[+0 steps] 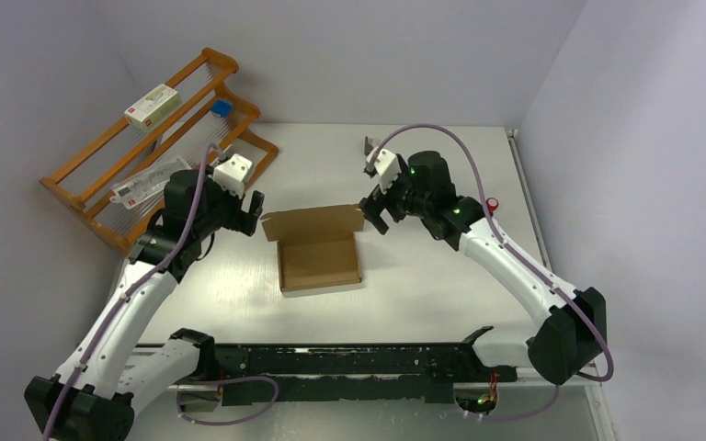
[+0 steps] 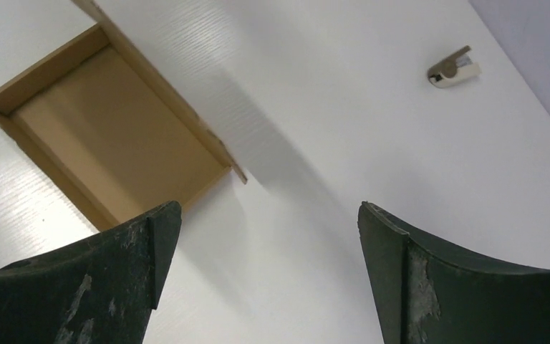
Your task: Fold the paper box
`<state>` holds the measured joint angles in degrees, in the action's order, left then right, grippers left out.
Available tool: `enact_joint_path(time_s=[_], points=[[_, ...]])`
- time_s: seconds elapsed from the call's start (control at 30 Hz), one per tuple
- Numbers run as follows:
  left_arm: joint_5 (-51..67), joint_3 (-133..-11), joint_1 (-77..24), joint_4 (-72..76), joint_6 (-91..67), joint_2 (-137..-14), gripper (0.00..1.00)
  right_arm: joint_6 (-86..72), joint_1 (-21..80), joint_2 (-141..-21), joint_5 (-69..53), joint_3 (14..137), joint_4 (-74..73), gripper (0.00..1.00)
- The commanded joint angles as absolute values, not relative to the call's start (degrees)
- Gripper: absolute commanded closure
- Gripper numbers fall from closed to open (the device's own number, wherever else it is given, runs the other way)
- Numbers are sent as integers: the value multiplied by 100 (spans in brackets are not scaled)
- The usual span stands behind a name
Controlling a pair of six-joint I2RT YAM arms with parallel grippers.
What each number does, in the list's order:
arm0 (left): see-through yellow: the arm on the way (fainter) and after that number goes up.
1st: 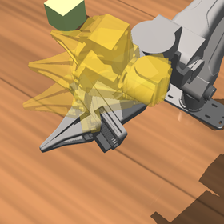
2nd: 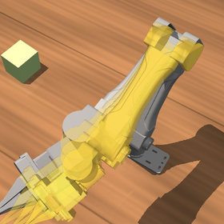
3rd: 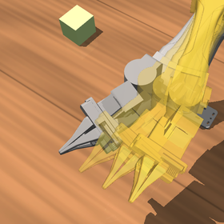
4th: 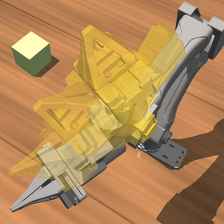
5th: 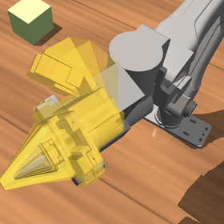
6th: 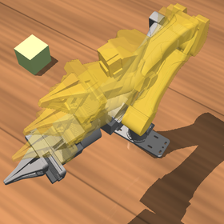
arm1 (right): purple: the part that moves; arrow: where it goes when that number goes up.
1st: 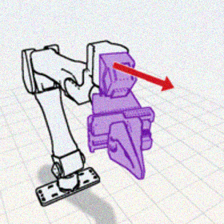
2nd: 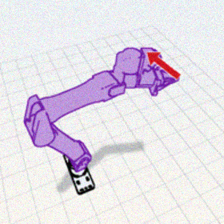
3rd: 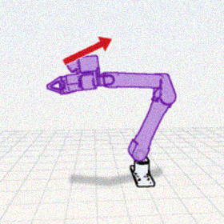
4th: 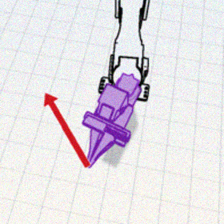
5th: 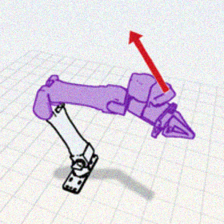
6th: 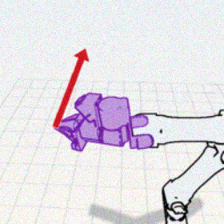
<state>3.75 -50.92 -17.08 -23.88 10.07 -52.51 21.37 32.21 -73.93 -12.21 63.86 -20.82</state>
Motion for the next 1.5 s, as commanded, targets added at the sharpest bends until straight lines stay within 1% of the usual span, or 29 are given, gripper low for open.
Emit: enact_joint_path(time_s=[0.0, 0.13, 0.27, 0.43, 0.6, 0.73, 0.83, 0.9, 1.0, 1.1, 1.2, 1.47], points=[[831, -5384, -1725, -2495, 1786, -5451, 10, 2492, 3060, -7345, -1968, 5907, -1467, 4], [1038, -5440, -1730, -2564, 2195, -5753, 11, 2734, 2921, -7590, -2531, 5803, -1304, 9], [1172, -5304, -1723, -2411, 2364, -6094, 11, 2939, 2879, -7787, -2667, 5773, -1228, 11], [1330, -5595, -1723, -2724, 2615, -6655, 16, 3217, 2798, -8102, -3030, 5930, -1438, 16], [1720, -5759, -1723, -2792, 2841, -6915, 24, 3396, 2769, -8481, -3149, 6181, -1598, 31], [1793, -5709, -1723, -2809, 2961, -6968, 28, 3488, 2742, -8753, -3178, 6422, -1767, 43], [1840, -5476, -1716, -2638, 3004, -6865, 33, 3548, 2711, -8908, -3298, 6540, -1784, 48], [1868, -5406, -1714, -2604, 3036, -6827, 36, 3596, 2709, -9009, -3453, 6660, -1902, 54], [1982, -5286, -1697, -2485, 2955, -6763, 42, 3663, 2714, -9164, -3656, 6807, -2085, 59], [1938, -5209, -1675, -2453, 2949, -6745, 47, 3705, 2715, -9254, -3800, 6885, -2193, 69], [1898, -5188, -1661, -2435, 2889, -6810, 48, 3724, 2714, -9300, -3848, 6882, -2207, 77], [2101, -5169, -1659, -2511, 2890, -6970, 56, 3792, 2707, -9362, -3910, 6926, -2328, 94]])
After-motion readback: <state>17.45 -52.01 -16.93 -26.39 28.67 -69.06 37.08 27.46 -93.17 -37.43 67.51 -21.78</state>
